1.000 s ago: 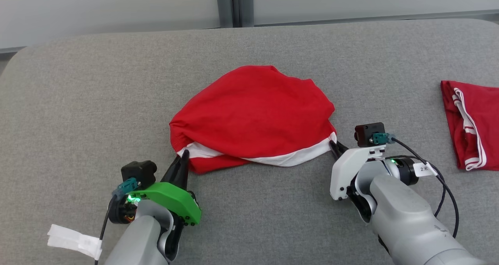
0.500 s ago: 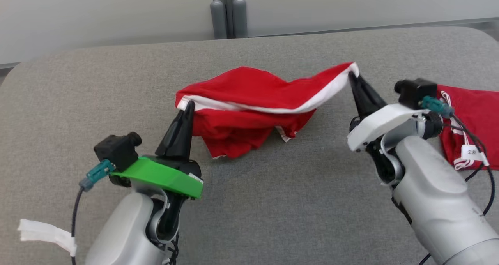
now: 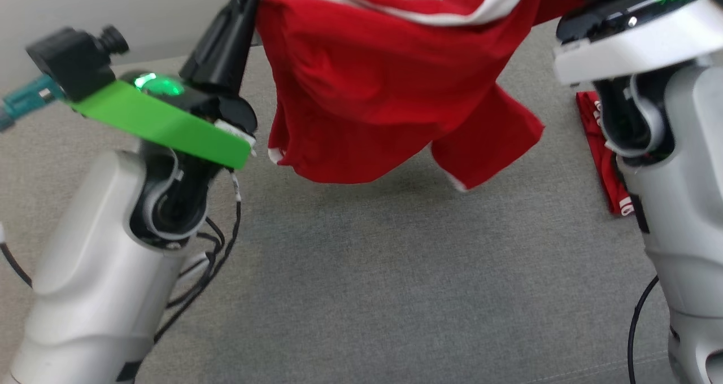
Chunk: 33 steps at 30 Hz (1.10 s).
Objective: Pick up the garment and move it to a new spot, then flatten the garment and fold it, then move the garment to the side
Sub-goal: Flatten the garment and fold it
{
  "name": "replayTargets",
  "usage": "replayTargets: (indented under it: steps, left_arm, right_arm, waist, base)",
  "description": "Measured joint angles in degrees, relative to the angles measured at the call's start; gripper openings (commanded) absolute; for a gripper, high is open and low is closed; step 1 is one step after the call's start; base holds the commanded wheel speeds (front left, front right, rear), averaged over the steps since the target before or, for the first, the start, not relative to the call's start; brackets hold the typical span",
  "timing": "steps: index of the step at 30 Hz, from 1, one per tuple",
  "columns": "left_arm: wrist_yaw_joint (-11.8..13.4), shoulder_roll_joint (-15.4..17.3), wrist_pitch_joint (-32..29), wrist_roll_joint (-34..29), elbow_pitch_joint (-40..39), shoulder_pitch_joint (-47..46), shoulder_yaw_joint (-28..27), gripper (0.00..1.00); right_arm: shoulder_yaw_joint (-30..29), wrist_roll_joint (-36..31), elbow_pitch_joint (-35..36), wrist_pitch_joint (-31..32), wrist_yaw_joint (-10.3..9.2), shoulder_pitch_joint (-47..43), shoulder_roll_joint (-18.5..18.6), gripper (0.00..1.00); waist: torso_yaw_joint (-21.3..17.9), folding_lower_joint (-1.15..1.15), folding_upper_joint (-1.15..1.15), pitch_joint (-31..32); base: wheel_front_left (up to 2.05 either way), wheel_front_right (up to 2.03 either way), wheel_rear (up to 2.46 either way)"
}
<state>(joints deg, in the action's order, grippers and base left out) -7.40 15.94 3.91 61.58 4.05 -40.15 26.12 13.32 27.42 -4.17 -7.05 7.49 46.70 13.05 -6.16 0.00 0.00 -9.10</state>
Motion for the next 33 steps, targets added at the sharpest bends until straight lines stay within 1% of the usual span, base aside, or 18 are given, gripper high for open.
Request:
replayTargets:
  steps: [3,4,6,8,9,11,12,13,15,18,20,24,25,29,32,33]
  left_arm:
    - [0.7,0.6,-2.8,1.1,1.8,-5.2,-0.8,0.00]
    - [1.0,0.7,-3.7,0.7,2.8,-7.0,-0.5,0.00]
    - [1.8,0.6,-4.1,0.0,4.9,-9.9,-0.8,0.00]
    - [3.0,0.2,-3.0,-1.0,7.4,-13.6,-2.2,0.00]
    - [3.4,-0.3,-2.0,-1.0,8.3,-15.3,-3.2,0.00]
    - [3.9,-0.5,0.5,-1.8,9.7,-20.3,-5.4,0.00]
    - [4.0,-0.5,1.6,-2.2,10.3,-22.5,-6.2,0.00]
    - [4.0,-0.4,3.6,-3.2,11.0,-25.7,-7.3,0.00]
    - [2.9,-0.5,6.2,-4.8,11.1,-29.8,-7.6,0.00]
    - [1.3,-1.3,8.2,-5.1,10.8,-32.6,-7.5,0.00]
    - [0.6,-1.4,9.1,-4.6,11.1,-32.1,-7.2,0.00]
    - [0.3,-0.8,10.1,-4.3,13.9,-25.2,-4.3,0.00]
    - [0.3,-0.5,10.2,-4.2,14.7,-22.2,-2.8,0.00]
    - [0.1,0.1,10.8,-1.7,13.5,-15.7,0.3,0.00]
    - [0.0,0.9,10.9,0.2,12.8,-8.9,1.6,0.00]
    - [0.0,1.3,11.0,1.4,12.1,-5.0,2.2,0.00]
  right_arm:
    - [-2.6,3.4,-0.6,3.7,-0.01,4.4,-1.9,0.00]
    - [-3.1,4.4,-1.9,5.1,0.00,5.9,-2.2,0.00]
    - [-4.3,4.8,-5.1,5.7,-0.01,8.7,-2.9,0.00]
    - [-5.7,4.6,-9.4,5.3,-0.01,12.2,-4.1,0.00]
    - [-6.4,4.5,-11.3,4.7,-0.01,13.9,-4.9,0.00]
    - [-9.2,5.4,-15.3,1.2,-0.01,19.1,-7.7,0.00]
    - [-9.7,4.8,-16.5,-0.6,-0.01,21.3,-8.0,0.00]
    - [-10.9,3.7,-17.2,-4.3,0.00,24.5,-8.7,0.00]
    - [-12.6,2.8,-16.6,-7.0,0.02,29.1,-9.2,0.00]
    - [-13.5,0.1,-13.3,-7.8,0.04,30.9,-9.5,0.00]
    - [-13.6,-1.0,-10.9,-8.0,0.01,29.6,-9.5,0.00]
    - [-7.9,-2.0,-11.8,-8.0,0.00,21.4,-8.6,0.00]
    - [-5.7,-1.7,-12.4,-8.0,-0.01,18.6,-7.7,0.00]
    - [-1.1,1.5,-11.8,-7.5,0.00,11.8,-3.6,0.00]
    - [1.8,4.6,-9.7,-3.6,0.00,5.5,-0.3,0.00]
    - [2.9,6.8,-7.9,0.8,0.00,1.5,1.5,0.00]
  waist:
    - [-1.0,0.00,0.00,-2.0]
    - [-1.3,0.00,0.00,-2.9]
    - [-1.8,0.00,0.00,-4.6]
    - [-2.3,0.00,0.00,-6.7]
    - [-2.5,0.00,0.00,-7.6]
    - [-3.1,0.01,0.00,-10.0]
    - [-3.3,0.01,0.00,-11.0]
    - [-3.6,0.01,0.00,-12.6]
    - [-4.2,0.01,0.00,-15.2]
    - [-4.7,0.01,0.00,-18.5]
    - [-5.0,0.01,0.00,-20.8]
    - [-5.5,0.02,0.00,-23.8]
    - [-5.6,0.03,0.00,-24.3]
    - [-5.7,0.01,0.00,-23.6]
    - [-5.8,0.01,0.00,-21.9]
    - [-5.7,0.00,0.00,-20.5]
  base:
    - [0.00,0.00,0.00]
    - [0.00,0.00,0.00]
    - [0.00,0.00,0.00]
    - [0.00,0.00,0.00]
    - [0.00,0.00,0.00]
    - [0.00,0.00,0.00]
    - [0.00,0.00,0.00]
    - [0.00,0.00,0.00]
    - [0.00,0.00,0.00]
    - [0.00,0.00,0.00]
    - [0.00,0.00,0.00]
    - [0.00,0.00,0.00]
    - [0.00,0.00,0.00]
    - [0.00,0.00,0.00]
    - [0.00,0.00,0.00]
    - [0.00,0.00,0.00]
